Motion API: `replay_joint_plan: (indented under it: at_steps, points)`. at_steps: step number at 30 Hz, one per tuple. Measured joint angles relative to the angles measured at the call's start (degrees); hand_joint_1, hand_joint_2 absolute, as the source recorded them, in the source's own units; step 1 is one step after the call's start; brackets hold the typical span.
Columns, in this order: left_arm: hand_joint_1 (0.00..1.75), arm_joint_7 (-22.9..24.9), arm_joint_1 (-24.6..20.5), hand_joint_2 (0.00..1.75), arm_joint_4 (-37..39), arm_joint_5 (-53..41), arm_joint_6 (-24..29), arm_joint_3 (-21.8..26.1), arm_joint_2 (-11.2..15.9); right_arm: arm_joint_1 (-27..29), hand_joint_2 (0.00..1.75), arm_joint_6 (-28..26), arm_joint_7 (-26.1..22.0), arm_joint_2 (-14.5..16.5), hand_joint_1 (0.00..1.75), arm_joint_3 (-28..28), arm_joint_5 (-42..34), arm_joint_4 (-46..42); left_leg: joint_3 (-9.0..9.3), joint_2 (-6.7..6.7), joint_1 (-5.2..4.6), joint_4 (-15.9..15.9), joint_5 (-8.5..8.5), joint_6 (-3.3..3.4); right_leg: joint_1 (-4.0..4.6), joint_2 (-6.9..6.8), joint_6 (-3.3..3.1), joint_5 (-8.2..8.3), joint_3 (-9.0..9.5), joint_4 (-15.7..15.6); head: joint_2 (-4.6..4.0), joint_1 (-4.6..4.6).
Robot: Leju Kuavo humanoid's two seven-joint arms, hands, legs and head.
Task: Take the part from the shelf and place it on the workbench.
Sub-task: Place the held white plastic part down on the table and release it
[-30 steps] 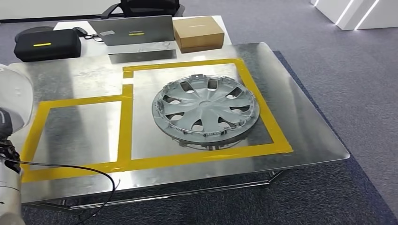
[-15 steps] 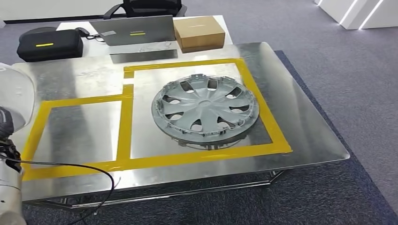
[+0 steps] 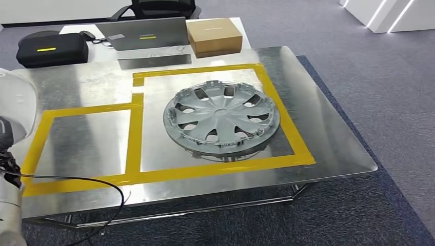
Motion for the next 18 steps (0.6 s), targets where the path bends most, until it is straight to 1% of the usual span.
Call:
replay_joint_plan:
  at_steps: [2, 3, 4, 5, 7, 8, 9, 10, 11, 12, 13, 14, 15, 17, 18]
  points:
    - [1.75, 0.00, 0.16, 1.75, 0.00, 0.01, -0.10, 0.02, 0.00, 0.07, 1.75, 0.01, 0.00, 0.00, 0.00, 0.00, 0.02, 0.00, -0.11, -0.02, -0.01, -0.05, 0.18, 0.55, -0.09, -0.03, 0.49, 0.15, -0.01, -0.27, 0.00, -0.04]
    - [1.75, 0.00, 0.18, 1.75, 0.00, 0.01, -0.14, 0.03, 0.01, 0.10, 1.75, 0.01, 0.00, 0.00, 0.00, 0.00, 0.03, 0.00, -0.10, -0.01, 0.05, -0.12, 0.30, 0.89, -0.14, -0.08, 0.83, -0.11, -0.22, -0.02, 0.00, -0.01]
    - [1.75, -0.01, 0.18, 1.75, 0.00, 0.01, -0.17, 0.04, 0.01, 0.11, 1.75, 0.01, 0.00, 0.00, 0.00, 0.00, 0.04, 0.00, -0.06, 0.00, 0.15, -0.20, 0.41, 1.24, -0.18, -0.13, 1.19, -0.81, -0.72, 0.94, 0.00, 0.15]
    - [1.75, -0.01, 0.18, 1.75, 0.00, 0.01, -0.20, 0.04, 0.01, 0.10, 1.75, 0.03, 0.00, 0.01, 0.00, 0.01, 0.05, 0.01, -0.04, 0.02, 0.27, -0.28, 0.49, 1.50, -0.24, -0.18, 1.51, -2.24, -1.86, 3.32, 0.00, 0.26]
    - [1.75, -0.02, 0.21, 1.75, 0.01, 0.01, -0.21, 0.04, -0.01, 0.08, 1.75, 0.08, 0.00, 0.02, 0.00, 0.02, 0.07, 0.02, -0.09, 0.03, 0.26, -0.28, 0.47, 1.75, -0.37, -0.24, 2.00, -5.90, -5.34, 10.87, 0.00, 0.47]
    - [1.75, -0.01, 0.24, 1.75, 0.02, 0.01, -0.21, 0.04, -0.02, 0.12, 1.75, 0.11, 0.01, 0.02, 0.00, 0.02, 0.07, 0.02, -0.12, 0.02, 0.25, -0.27, 0.46, 1.78, -0.42, -0.24, 2.12, -7.17, -6.98, 14.33, 0.00, 0.45]
    - [1.75, -0.02, 0.25, 1.75, 0.05, 0.01, -0.22, 0.04, -0.03, 0.17, 1.75, 0.13, 0.05, 0.02, 0.00, 0.02, 0.07, 0.02, -0.11, 0.01, 0.24, -0.27, 0.45, 1.78, -0.44, -0.24, 2.16, -7.34, -7.74, 15.89, 0.00, 0.46]
    - [1.75, -0.02, 0.27, 1.75, 0.08, 0.01, -0.23, 0.04, -0.03, 0.22, 1.75, 0.14, 0.09, 0.02, 0.00, 0.02, 0.07, 0.02, -0.07, -0.01, 0.26, -0.26, 0.42, 1.76, -0.45, -0.24, 2.14, -6.40, -7.36, 15.12, 0.00, 0.45]
    - [1.75, -0.02, 0.28, 1.75, 0.10, 0.01, -0.27, 0.04, -0.04, 0.23, 1.75, 0.14, 0.14, 0.02, 0.00, 0.02, 0.07, 0.02, 0.01, -0.03, 0.31, -0.25, 0.37, 1.69, -0.48, -0.25, 2.09, -4.65, -5.88, 12.18, 0.00, 0.46]
    - [1.75, -0.02, 0.27, 1.75, 0.11, 0.01, -0.35, 0.04, -0.03, 0.21, 1.75, 0.14, 0.17, 0.02, 0.00, 0.02, 0.07, 0.02, 0.13, -0.05, 0.34, -0.25, 0.29, 1.54, -0.52, -0.25, 2.02, -2.80, -3.71, 7.93, 0.00, 0.47]
    - [1.75, -0.02, 0.25, 1.75, 0.10, 0.03, -0.45, 0.04, -0.01, 0.14, 1.75, 0.13, 0.17, 0.03, 0.00, 0.02, 0.07, 0.03, 0.20, -0.08, 0.29, -0.22, 0.18, 1.30, -0.53, -0.19, 1.89, -1.51, -1.56, 4.07, 0.00, 0.48]
    - [1.75, -0.02, 0.21, 1.75, 0.10, 0.04, -0.55, 0.05, 0.00, 0.06, 1.75, 0.11, 0.17, 0.05, 0.00, 0.02, 0.08, 0.03, 0.22, -0.11, 0.22, -0.19, 0.15, 1.00, -0.52, -0.13, 1.65, -0.78, -0.07, 1.37, 0.00, 0.43]
    - [1.75, -0.04, 0.17, 1.75, 0.09, 0.05, -0.63, 0.05, 0.01, 0.03, 1.75, 0.11, 0.17, 0.07, 0.00, 0.02, 0.08, 0.04, 0.22, -0.13, 0.13, -0.22, 0.17, 0.68, -0.47, -0.06, 1.38, -0.62, 0.71, -0.01, 0.00, 0.41]
    - [1.75, -0.07, 0.13, 1.75, 0.09, 0.05, -0.69, 0.06, 0.01, 0.04, 1.75, 0.10, 0.17, 0.09, 0.00, 0.02, 0.15, 0.04, 0.22, -0.17, 0.12, -0.47, 0.37, 0.08, -0.37, 0.01, 0.60, -0.58, 0.72, -0.17, 0.00, 0.34]
    - [1.75, -0.09, 0.14, 1.75, 0.09, 0.05, -0.69, 0.06, 0.01, 0.06, 1.75, 0.09, 0.16, 0.09, 0.00, 0.02, 0.19, 0.04, 0.20, -0.16, 0.17, -0.43, 0.21, -0.19, -0.42, 0.01, 0.23, -0.50, 0.71, -0.25, 0.00, 0.35]
